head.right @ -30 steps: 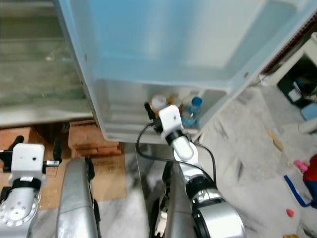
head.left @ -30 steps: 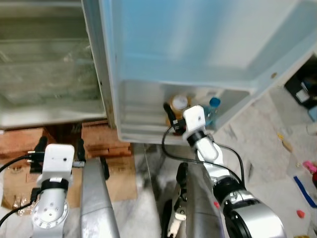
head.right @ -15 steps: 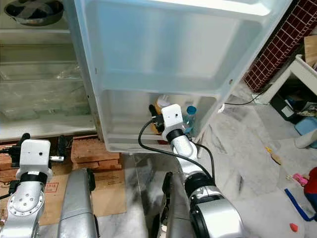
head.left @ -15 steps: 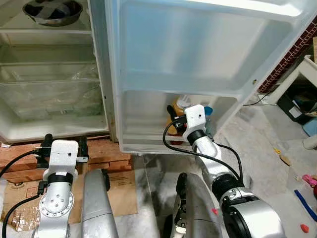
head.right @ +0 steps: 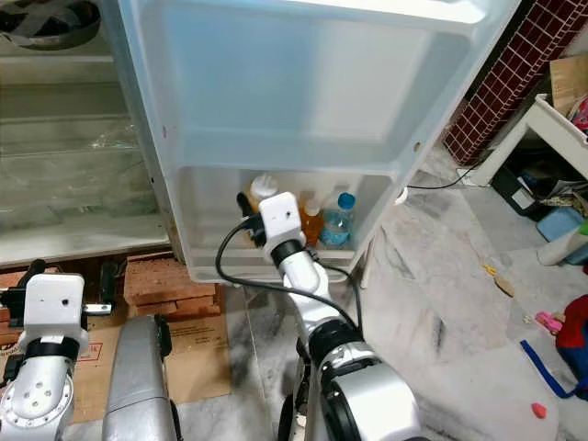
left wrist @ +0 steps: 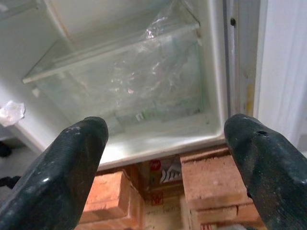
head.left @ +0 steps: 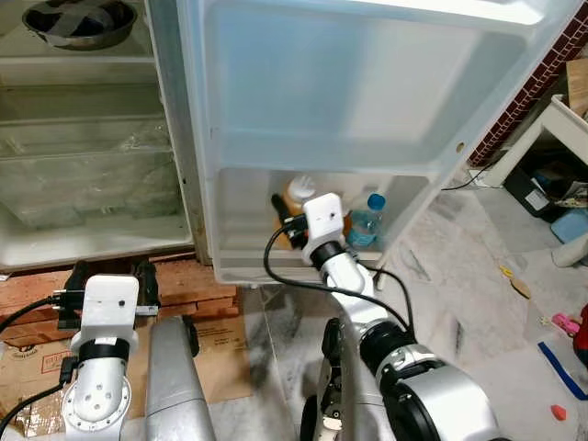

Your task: Restocking fridge

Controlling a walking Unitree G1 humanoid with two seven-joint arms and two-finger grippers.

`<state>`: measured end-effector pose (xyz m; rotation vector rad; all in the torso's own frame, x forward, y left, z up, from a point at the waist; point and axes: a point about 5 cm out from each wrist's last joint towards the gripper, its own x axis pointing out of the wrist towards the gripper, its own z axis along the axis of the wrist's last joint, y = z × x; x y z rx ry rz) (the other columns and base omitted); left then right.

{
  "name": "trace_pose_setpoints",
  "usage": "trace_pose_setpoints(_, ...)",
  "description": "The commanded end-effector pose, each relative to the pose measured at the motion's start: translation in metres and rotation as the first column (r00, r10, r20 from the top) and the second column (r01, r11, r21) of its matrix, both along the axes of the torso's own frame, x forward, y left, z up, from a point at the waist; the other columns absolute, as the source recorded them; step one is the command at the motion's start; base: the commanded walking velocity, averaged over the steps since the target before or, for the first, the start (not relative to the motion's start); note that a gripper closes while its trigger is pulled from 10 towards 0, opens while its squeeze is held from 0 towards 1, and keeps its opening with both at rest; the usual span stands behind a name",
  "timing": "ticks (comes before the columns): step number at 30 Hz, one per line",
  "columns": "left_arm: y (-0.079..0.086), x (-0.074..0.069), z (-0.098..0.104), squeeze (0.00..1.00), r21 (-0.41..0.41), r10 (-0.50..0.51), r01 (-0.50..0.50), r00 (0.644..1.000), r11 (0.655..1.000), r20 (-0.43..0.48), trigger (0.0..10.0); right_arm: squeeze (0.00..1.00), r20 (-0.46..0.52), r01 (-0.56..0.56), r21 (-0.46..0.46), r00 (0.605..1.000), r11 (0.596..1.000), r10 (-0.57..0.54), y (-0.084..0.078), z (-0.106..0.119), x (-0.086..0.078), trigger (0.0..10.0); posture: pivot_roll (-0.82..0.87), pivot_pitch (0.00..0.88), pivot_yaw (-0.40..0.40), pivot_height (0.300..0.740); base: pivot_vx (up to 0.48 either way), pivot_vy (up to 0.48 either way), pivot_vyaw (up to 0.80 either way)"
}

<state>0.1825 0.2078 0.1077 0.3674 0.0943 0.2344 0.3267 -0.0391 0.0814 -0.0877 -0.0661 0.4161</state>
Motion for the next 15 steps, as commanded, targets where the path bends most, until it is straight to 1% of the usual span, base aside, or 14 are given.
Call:
trace_pose_setpoints(1,-0.002,-0.006,0.003,0.0,-0.003,-0.009,0.009,1.0,1.0,-0.01,10.0,0.0,-0.009,0.032,-0.022,0.999,0.999,-0.032,-0.001,0.001,0.004,10.0,0.28,0.185,-0.15,0.508,0.0,0.0,0.0)
trace_pose_setpoints(3,-0.001,-0.012,0.004,0.0,0.0,-0.004,0.004,1.0,1.0,-0.02,10.0,0.0,-0.011,0.055,-0.04,0.998,0.998,-0.055,-0.003,0.0,0.005,10.0,0.3,0.206,-0.153,0.508,0.0,0.0,0.0)
trace_pose_setpoints(4,0.0,-0.017,0.005,0.0,0.004,0.005,-0.004,1.0,1.0,-0.029,10.0,0.0,-0.008,0.081,-0.055,0.997,0.995,-0.081,-0.006,0.001,0.007,10.0,0.32,0.221,-0.155,0.508,0.0,0.0,0.0)
trace_pose_setpoints(6,0.001,-0.025,0.008,0.0,0.008,0.017,-0.017,0.999,1.0,-0.037,10.0,0.0,0.018,0.116,-0.075,0.993,0.99,-0.114,-0.01,0.005,0.011,10.0,0.34,0.235,-0.157,0.508,0.0,0.0,0.0)
trace_pose_setpoints(7,0.001,-0.033,0.011,0.0,0.012,0.028,-0.027,0.999,1.0,-0.044,10.0,0.0,0.051,0.143,-0.073,0.989,0.987,-0.139,-0.012,0.011,0.014,10.0,0.35,0.253,-0.157,0.508,0.0,0.0,0.0)
trace_pose_setpoints(10,0.002,-0.042,0.013,0.0,0.013,0.042,-0.041,0.997,0.999,-0.063,10.0,0.0,0.103,0.173,-0.064,0.981,0.983,-0.166,-0.013,0.024,0.021,10.0,0.36,0.263,-0.156,0.508,0.0,0.0,0.0)
trace_pose_setpoints(11,0.002,-0.046,0.013,0.0,0.015,0.045,-0.044,0.996,0.999,-0.074,10.0,0.0,0.128,0.179,-0.065,0.977,0.982,-0.17,-0.013,0.029,0.024,10.0,0.36,0.273,-0.155,0.508,0.0,0.0,0.0)
trace_pose_setpoints(12,0.002,-0.052,0.013,0.0,0.015,0.047,-0.046,0.995,0.999,-0.09,10.0,0.0,0.173,0.196,-0.072,0.968,0.978,-0.181,-0.013,0.038,0.028,10.0,0.36,0.281,-0.157,0.508,0.0,0.0,0.0)
trace_pose_setpoints(14,0.001,-0.054,0.013,0.0,0.013,0.045,-0.044,0.994,0.999,-0.095,10.0,0.0,0.186,0.205,-0.075,0.964,0.976,-0.188,-0.013,0.041,0.029,10.0,0.36,0.284,-0.157,0.508,0.0,0.0,0.0)
trace_pose_setpoints(15,0.001,-0.055,0.013,0.0,0.013,0.044,-0.043,0.994,0.999,-0.099,10.0,0.0,0.172,0.2,-0.078,0.968,0.977,-0.185,-0.012,0.04,0.029,10.0,0.36,0.286,-0.157,0.508,0.0,0.0,0.0)
